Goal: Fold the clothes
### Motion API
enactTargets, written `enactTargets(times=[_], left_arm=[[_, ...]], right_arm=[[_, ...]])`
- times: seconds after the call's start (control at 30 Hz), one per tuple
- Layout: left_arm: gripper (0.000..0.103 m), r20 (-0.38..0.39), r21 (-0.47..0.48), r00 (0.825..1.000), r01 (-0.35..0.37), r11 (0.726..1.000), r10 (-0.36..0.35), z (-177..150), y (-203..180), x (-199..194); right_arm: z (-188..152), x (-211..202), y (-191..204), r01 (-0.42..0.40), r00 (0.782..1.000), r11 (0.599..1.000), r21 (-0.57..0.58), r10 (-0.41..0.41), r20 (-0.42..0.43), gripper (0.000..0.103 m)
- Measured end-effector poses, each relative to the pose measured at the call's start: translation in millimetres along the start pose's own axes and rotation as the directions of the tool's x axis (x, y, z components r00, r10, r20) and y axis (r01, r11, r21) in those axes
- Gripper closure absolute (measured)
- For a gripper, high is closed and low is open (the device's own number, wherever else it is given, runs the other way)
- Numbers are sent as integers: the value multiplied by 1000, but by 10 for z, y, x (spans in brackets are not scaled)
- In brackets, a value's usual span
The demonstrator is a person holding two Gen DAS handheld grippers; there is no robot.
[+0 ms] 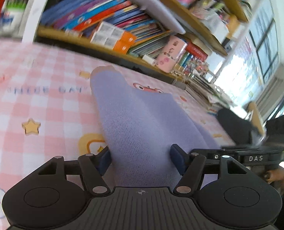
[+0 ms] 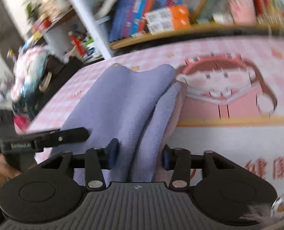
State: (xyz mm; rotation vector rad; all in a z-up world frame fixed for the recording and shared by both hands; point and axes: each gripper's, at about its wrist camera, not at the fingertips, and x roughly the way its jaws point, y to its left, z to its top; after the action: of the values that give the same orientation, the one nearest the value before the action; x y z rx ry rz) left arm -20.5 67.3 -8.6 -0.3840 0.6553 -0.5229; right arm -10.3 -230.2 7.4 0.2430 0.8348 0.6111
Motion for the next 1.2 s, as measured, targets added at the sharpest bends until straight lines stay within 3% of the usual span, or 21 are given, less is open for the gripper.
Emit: enactTargets(times=[0.1, 0.2, 0.27, 0.3, 0.33, 0.43, 0.67, 0.87, 1.2], left_arm=[[33, -11, -67, 1000, 27, 997, -28, 2, 93, 32], [33, -20, -133, 998, 54, 990, -57, 4, 187, 63], [33, -8, -114, 999, 45, 992, -46, 16, 134, 44], [34, -1, -99, 999, 37, 994, -38, 23, 97, 31], [35, 6, -83, 1000, 30, 996, -29, 30, 59, 18], [41, 29, -36, 1000, 6, 999, -5, 52, -53, -23], [46, 87, 70, 995, -53, 996, 47, 103, -315, -116], [44, 117, 84, 990, -92, 992, 82, 433, -222, 82], [44, 130, 26, 981, -150, 988, 145, 1278, 333, 823]], right_arm=[[19, 31, -122, -4, 1000, 998, 65, 5, -19, 33], [31, 61, -196, -17, 1000, 994, 105, 19, -21, 32], [38, 77, -201, -34, 999, 993, 114, 36, -20, 36], [28, 99, -215, -66, 997, 989, 135, 70, -27, 52], [19, 121, -228, -99, 994, 983, 157, 105, -34, 55], [-31, 77, -182, -104, 995, 986, 127, 104, 3, 65], [-129, -172, -52, -114, 988, 993, 2, 113, 101, 71], [260, -64, -63, -112, 977, 992, -52, 120, 176, 71], [1319, 897, -380, -105, 983, 994, -12, 106, 151, 71]])
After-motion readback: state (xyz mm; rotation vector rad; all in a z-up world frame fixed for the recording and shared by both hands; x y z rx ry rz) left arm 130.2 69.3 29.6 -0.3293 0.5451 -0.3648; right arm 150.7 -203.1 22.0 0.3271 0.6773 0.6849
